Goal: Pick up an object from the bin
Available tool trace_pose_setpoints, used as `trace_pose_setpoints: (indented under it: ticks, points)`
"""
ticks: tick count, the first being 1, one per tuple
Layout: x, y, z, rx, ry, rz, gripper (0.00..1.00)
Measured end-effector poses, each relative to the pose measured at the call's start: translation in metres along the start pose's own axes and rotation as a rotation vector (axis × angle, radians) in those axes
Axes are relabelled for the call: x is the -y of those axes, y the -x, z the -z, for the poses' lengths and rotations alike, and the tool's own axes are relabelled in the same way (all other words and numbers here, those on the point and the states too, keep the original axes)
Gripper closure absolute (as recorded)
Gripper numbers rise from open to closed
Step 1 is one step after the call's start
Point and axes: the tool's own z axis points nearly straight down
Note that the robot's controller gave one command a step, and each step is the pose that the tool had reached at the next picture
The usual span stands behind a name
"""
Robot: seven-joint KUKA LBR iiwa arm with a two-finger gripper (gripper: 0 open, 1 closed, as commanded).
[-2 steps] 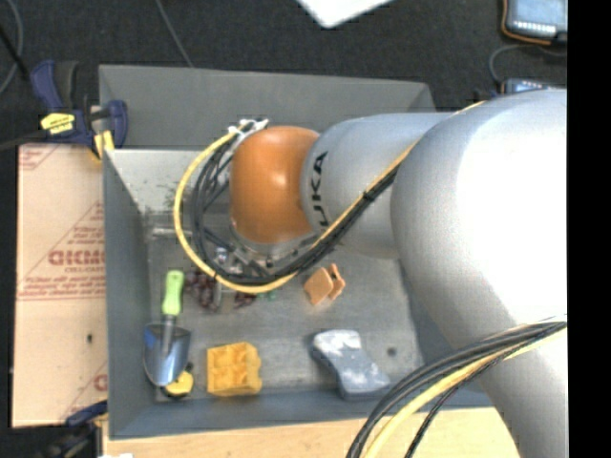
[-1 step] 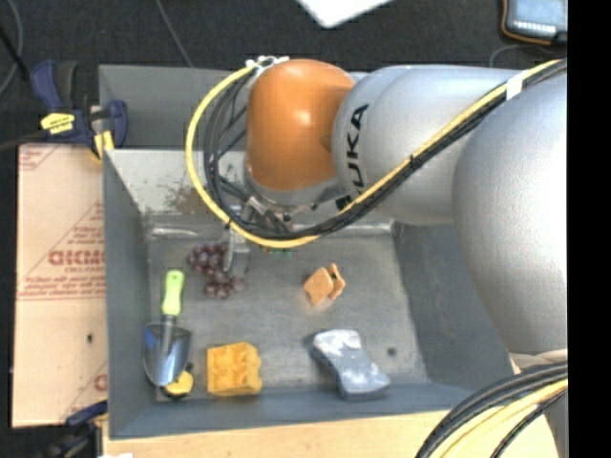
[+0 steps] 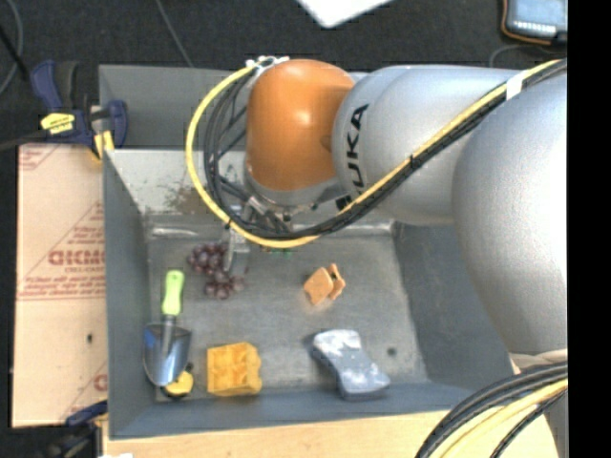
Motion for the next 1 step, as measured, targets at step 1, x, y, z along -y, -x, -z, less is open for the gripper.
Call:
trace_pose_setpoints:
  ticks: [1]
  points:
    - [0.0009,0.0056,0.0518,-0.004,-0.001,-0.020,1.00]
